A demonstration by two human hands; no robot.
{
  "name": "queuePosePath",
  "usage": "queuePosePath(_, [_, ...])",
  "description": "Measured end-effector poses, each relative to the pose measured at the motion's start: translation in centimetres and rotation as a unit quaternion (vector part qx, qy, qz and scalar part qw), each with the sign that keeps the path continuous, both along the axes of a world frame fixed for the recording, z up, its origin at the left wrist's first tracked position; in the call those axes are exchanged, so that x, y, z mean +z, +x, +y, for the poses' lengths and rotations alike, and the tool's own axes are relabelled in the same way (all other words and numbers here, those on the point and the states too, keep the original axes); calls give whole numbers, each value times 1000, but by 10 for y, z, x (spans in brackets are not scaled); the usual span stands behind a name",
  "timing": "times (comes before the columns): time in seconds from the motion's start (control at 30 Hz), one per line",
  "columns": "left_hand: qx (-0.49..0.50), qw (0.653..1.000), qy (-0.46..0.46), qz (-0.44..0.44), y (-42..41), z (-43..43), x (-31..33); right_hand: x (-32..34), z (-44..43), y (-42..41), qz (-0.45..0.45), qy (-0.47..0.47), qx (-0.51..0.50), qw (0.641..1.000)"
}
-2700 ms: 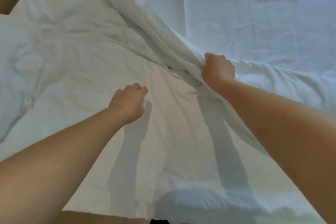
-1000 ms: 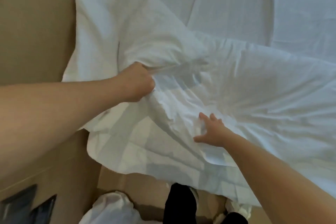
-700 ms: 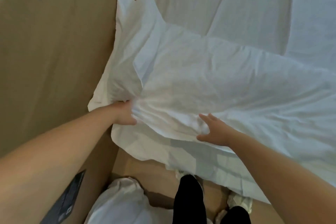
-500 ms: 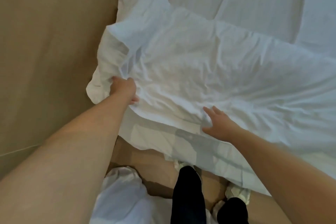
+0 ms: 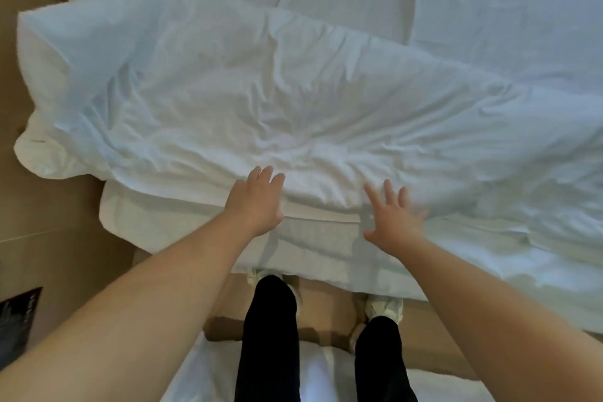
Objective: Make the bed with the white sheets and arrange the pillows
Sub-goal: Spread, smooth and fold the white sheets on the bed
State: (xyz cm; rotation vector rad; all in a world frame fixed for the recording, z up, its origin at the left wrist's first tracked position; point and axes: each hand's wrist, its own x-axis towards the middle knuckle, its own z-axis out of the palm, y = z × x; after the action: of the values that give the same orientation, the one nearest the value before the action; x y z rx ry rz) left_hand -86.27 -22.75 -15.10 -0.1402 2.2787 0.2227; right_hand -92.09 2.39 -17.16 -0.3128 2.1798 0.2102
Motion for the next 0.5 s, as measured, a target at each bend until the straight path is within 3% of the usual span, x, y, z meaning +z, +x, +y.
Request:
queuePosePath(0.07, [-67,997,2,25,-4,52,-12,-1,48,-2,43,26,5,999])
queuePosePath(0.13, [-146,982,31,119,-8,105,-26,-7,98,0,107,50,-14,993])
queuePosePath(0.23, [-289,916,103,257,-19,185,-47,-27,175,-1,165,85,-86,979])
queuePosePath(0.3, [-359,868,105,326,-34,232,-66,-44,226,-9,170,113,-88,975])
queuePosePath(0.4, [-345,864,-4,367,-64,275,-101,-72,282,-37,186,126,-29,974])
queuePosePath(0.5, [-300,878,-89,362,-94,285,-126,-91,309,-76,268,41,-16,962])
